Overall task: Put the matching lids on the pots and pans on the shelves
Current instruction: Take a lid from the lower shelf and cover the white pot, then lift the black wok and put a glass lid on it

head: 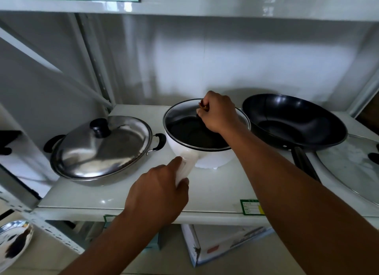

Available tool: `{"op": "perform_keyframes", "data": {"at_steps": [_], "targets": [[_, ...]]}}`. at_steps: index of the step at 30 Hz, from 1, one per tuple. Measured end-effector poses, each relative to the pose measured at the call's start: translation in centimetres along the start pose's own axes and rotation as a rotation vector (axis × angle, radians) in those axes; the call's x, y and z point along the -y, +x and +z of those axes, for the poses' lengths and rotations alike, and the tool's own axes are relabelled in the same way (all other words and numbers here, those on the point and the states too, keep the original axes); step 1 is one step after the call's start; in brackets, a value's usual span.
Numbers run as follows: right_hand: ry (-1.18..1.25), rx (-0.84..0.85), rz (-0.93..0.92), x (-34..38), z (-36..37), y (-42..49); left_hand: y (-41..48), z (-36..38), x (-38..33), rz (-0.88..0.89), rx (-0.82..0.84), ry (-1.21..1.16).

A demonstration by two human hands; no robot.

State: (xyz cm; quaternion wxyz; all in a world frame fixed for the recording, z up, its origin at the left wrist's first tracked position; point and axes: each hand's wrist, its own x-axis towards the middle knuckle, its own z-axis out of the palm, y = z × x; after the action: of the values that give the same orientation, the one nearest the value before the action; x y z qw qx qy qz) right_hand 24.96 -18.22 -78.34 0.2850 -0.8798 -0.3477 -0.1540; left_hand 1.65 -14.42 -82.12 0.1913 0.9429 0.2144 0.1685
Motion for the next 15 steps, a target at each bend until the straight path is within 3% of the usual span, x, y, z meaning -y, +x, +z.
{"op": "perform_keyframes", "data": {"at_steps": [4, 9, 15], "targets": [[-0.021, 0.021, 0.000, 0.2, -0.3, -0.5, -0.2, 0.0, -0.1, -0.019, 0.009, 0.047], [-0.045, 0.097, -0.006, 0.8, -3.1, -2.7, -0.6, -0.4, -2.6, 0.039, -0.004, 0.316], [-0.095, -0.061, 0.026, -3.2, -11.9, -6.1, 0.0, 0.7, -10.6, 0.179, 0.035, -0.043]]}}
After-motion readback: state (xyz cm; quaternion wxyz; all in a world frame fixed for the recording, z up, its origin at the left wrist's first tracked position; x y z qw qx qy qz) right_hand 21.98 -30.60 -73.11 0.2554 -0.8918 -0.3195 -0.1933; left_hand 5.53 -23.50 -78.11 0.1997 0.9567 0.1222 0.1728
